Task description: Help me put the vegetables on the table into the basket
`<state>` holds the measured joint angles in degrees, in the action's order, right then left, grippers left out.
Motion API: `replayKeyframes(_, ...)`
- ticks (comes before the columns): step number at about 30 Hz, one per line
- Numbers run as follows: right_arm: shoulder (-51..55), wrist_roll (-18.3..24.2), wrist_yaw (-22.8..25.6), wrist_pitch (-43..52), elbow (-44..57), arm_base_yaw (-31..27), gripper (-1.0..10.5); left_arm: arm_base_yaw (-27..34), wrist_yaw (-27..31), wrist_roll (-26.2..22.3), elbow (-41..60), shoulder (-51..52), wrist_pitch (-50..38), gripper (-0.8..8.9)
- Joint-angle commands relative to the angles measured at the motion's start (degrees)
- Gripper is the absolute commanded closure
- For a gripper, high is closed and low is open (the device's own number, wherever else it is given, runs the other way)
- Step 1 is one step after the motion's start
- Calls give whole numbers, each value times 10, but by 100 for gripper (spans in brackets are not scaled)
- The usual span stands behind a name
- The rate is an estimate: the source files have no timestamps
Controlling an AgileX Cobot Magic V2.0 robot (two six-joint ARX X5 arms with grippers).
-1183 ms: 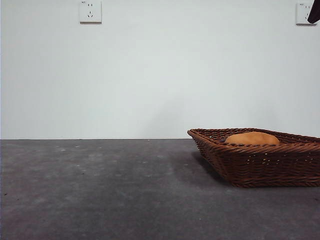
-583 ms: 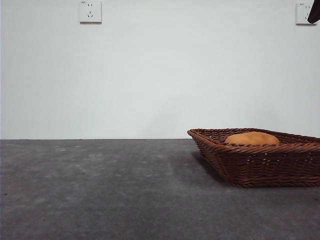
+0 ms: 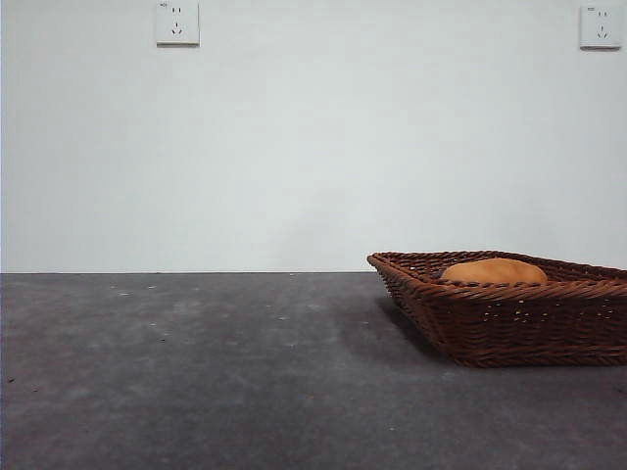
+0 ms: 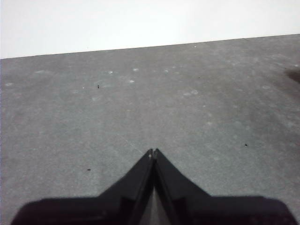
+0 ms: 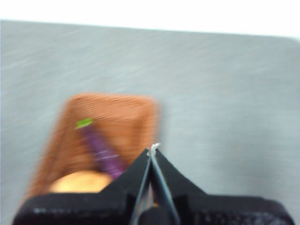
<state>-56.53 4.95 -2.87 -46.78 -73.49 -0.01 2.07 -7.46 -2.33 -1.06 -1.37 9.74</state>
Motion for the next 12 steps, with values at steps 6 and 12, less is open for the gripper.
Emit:
replayKeyframes(6, 139, 17, 121, -30, 3, 0, 946, -1, 0, 2, 6, 1, -4, 817)
replayKeyframes(12, 249, 17, 121, -6, 46, 0, 946, -1, 0, 2, 6, 1, -5, 817)
